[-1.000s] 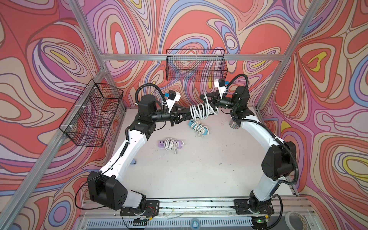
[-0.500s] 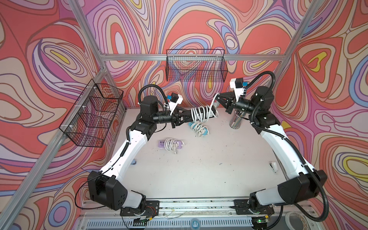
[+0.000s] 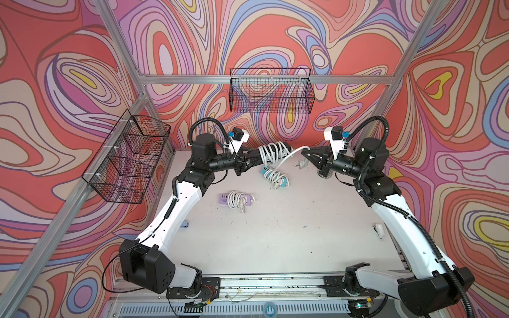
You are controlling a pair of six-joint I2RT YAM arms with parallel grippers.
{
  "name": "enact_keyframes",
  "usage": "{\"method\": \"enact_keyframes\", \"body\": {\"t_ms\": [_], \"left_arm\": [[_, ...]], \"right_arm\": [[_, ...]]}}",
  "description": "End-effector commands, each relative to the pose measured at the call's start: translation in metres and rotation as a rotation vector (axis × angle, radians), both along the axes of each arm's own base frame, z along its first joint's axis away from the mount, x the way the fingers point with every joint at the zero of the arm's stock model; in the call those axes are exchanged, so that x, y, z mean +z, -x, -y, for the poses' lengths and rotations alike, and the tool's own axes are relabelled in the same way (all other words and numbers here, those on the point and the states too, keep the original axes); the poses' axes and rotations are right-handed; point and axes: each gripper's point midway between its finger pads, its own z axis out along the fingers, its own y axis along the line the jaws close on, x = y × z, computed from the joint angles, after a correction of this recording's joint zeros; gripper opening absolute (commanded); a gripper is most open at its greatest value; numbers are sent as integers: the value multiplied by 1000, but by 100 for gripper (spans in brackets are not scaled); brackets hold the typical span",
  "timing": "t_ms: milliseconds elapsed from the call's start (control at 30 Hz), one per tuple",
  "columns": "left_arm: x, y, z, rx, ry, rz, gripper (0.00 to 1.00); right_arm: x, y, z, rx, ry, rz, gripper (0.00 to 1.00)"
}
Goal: Unwrap the cord wrapped around the power strip
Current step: Unwrap the power cord from the power strip.
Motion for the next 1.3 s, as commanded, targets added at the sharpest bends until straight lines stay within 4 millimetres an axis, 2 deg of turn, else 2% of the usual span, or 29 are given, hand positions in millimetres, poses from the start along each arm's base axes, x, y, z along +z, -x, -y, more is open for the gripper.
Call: {"method": "enact_keyframes", "body": {"t_ms": [0, 267, 467, 1000, 1267], "left_arm": [[31, -1, -9, 55, 37, 129, 0], [35, -5, -16, 98, 54, 148, 0], [39, -8, -21, 125, 71, 159, 0], [54, -9, -36, 152, 135, 169, 0], [59, -5, -33, 126, 156, 161, 0]], "right_arm": [[-2, 15, -4, 59, -23, -39, 0], [-15, 23, -10, 110, -39, -96, 0], [-35, 21, -18, 125, -29, -149, 0], [-127, -3, -58, 159, 44, -334, 0], [-177, -28, -72, 134, 56, -427, 0]]}}
